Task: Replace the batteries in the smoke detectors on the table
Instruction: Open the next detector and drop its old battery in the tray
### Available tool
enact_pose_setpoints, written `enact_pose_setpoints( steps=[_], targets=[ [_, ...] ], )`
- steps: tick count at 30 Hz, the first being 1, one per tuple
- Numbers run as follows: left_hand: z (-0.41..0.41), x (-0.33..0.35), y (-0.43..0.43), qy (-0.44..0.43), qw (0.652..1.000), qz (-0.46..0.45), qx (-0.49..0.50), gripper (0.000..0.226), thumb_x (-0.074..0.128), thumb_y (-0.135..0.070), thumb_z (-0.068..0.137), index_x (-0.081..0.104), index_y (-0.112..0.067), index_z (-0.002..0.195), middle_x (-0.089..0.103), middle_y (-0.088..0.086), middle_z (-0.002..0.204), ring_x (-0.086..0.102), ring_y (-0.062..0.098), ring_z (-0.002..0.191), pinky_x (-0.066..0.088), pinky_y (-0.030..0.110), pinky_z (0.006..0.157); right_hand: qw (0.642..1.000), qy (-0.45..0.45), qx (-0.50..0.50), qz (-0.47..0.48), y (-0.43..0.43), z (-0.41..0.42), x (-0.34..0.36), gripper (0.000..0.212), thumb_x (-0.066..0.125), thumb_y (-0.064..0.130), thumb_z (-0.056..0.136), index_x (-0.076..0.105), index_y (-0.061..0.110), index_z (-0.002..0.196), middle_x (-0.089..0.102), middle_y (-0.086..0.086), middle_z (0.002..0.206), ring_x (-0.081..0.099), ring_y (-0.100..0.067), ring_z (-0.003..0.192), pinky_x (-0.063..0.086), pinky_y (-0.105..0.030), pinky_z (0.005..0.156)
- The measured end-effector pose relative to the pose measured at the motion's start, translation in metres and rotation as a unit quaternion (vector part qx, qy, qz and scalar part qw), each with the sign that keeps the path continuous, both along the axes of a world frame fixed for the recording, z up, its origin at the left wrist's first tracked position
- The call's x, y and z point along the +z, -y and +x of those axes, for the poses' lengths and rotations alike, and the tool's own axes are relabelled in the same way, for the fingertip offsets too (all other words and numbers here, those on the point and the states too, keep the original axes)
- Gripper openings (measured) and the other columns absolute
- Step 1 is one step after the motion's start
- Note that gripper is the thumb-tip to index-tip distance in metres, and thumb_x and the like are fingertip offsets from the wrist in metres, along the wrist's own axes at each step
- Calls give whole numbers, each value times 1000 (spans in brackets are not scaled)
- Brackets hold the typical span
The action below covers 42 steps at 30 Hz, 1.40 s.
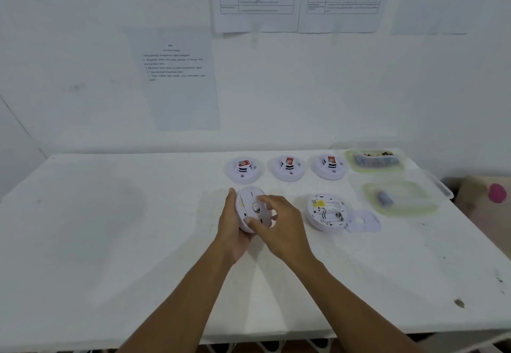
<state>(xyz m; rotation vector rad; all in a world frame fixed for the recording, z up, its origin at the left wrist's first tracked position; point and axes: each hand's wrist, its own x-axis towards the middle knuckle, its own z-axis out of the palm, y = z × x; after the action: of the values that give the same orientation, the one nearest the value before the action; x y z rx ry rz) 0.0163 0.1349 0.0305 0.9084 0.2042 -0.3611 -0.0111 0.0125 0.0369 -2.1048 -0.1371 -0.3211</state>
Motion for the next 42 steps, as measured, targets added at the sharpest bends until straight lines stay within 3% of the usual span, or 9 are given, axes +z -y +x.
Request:
enact_pose_setpoints(
  steps=[6,10,12,20,24,27,36,38,42],
  targets=[
    [4,-8,-14,-11,999,0,-31,59,31,-57,99,65,-12,120,73,15,109,72,25,93,59,35,72,999,14,-1,-41,-6,-3,-1,48,65,44,66,62,25,110,64,12,108,60,-9,98,54,-31,82],
    [10,-10,-30,-20,1000,-15,-17,57,36,-57,96,65,-14,120,66,18,123,65,34,109,52,48,88,997,55,5,-61,7,3,8,11,57,21,85,65,16,91,68,3,78,63,-12,70,52,-33,64],
    [14,-11,-41,-24,999,-37,-6,58,40,-57,95,63,-12,124,63,19,128,58,38,119,49,53,94,992,86,-14,-91,22,12,9,12,53,11,93,63,12,86,64,-2,68,57,-17,61,46,-34,61],
    [22,-17,-66,-32,997,-62,13,58,39,-58,96,60,-15,129,65,17,127,53,40,126,48,54,93,962,-3,28,-271,41,35,-11,32,51,4,94,64,8,123,67,-12,111,61,-27,103,46,-33,86],
    [23,-17,-67,-30,997,-66,15,57,38,-57,96,62,-14,126,64,17,128,52,41,127,47,53,94,946,-30,52,-319,33,27,-12,42,55,22,96,53,10,135,50,-5,140,44,-22,129,34,-31,106],
    [22,-15,-66,-37,997,-72,12,58,39,-58,96,60,-13,127,62,18,131,51,42,128,47,53,93,936,-64,87,-336,30,22,-15,39,57,27,95,58,9,130,53,-5,137,45,-23,128,35,-31,104],
    [18,-10,-58,-42,994,-105,-14,57,41,-58,93,64,-14,121,62,20,130,51,45,127,51,53,89,954,-54,70,-287,39,20,-18,36,56,14,93,61,12,128,54,-2,141,48,-17,129,30,-23,108],
    [17,-8,-55,-41,993,-112,-15,57,43,-58,92,64,-14,121,60,21,132,49,46,128,46,58,96,968,-11,67,-242,35,19,-19,26,58,11,91,69,13,115,64,-2,126,56,-18,118,36,-26,107],
    [15,-3,-44,-50,990,-129,-6,55,43,-54,93,62,-12,123,61,22,129,53,43,121,42,59,100,988,84,5,-127,14,15,-5,12,65,17,86,64,16,99,58,7,96,55,-6,83,44,-16,73]
  ],
)
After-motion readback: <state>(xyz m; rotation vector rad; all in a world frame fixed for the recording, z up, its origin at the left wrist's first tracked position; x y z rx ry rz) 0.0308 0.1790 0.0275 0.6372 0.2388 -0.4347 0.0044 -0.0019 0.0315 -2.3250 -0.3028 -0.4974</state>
